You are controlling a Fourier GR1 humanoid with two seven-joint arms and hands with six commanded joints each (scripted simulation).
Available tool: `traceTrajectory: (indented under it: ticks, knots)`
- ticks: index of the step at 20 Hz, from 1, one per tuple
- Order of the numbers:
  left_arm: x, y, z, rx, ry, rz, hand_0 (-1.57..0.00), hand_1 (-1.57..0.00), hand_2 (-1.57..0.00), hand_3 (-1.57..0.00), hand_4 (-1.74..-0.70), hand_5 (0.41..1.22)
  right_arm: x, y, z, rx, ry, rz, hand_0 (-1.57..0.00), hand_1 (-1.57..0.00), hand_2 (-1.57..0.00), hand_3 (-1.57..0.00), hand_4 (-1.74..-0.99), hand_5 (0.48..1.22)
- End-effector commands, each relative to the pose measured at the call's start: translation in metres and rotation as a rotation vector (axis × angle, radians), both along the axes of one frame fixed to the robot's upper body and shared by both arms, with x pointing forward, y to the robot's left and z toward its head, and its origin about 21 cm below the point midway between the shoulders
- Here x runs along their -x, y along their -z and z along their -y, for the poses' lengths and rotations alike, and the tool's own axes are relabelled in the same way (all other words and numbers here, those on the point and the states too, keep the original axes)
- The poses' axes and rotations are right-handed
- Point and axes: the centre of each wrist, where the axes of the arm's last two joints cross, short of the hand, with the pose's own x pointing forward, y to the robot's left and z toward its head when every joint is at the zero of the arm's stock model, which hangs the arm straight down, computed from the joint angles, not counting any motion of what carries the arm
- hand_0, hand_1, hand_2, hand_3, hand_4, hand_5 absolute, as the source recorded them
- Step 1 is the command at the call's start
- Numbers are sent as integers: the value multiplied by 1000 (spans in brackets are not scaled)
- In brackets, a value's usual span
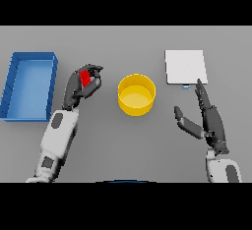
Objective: Pick up the red beaker and tilt it to pour out 1 green nut into yellow bowl. Pick up the yellow bowl and place it on the metallic measuring scale.
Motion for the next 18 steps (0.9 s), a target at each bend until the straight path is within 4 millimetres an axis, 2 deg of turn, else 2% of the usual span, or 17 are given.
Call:
traceTrajectory:
  ticks: [1,3,5,7,8,11,14,18]
  knots:
    - [0,1,-1,-41,-14,-1,-755,-783,-844,-884,-1519,999,0,-1,1,-8,-4,6,1,1,1,1,-1239,648]
    - [-1,-2,3,-92,-7,11,-1049,-1067,-1106,-1058,-1589,1079,3,0,-1,-7,-3,-1,1,1,1,1,-1239,648]
    - [-4,-4,8,-87,10,20,-1237,-1248,-1273,-1154,-1636,1130,1,3,-7,-12,-4,0,1,1,1,1,-1242,650]
    - [-3,-4,2,-90,6,18,-1357,-1364,-1380,-1304,-1565,1163,-3,4,-4,-27,-4,-8,1,1,1,1,-1251,646]
    - [-2,-4,1,-92,11,21,-1400,-1406,-1419,-1357,-1542,1174,-2,3,-5,-33,-5,1,1,1,1,1,-1255,644]
    - [-3,-8,2,18,27,47,-1483,-1486,-1493,-1462,-1639,1157,-1,3,-4,-18,-3,4,1,1,1,1,-1248,645]
    - [-11,-28,-4,66,40,99,-1526,-1528,-1531,-1515,-1689,1140,-2,2,-3,-12,-8,10,1,1,1,1,-1236,644]
    - [-11,-49,-5,22,89,141,-1553,-1553,-1555,-1548,-1720,1131,-3,3,-4,5,-3,13,1,1,1,1,-1226,650]
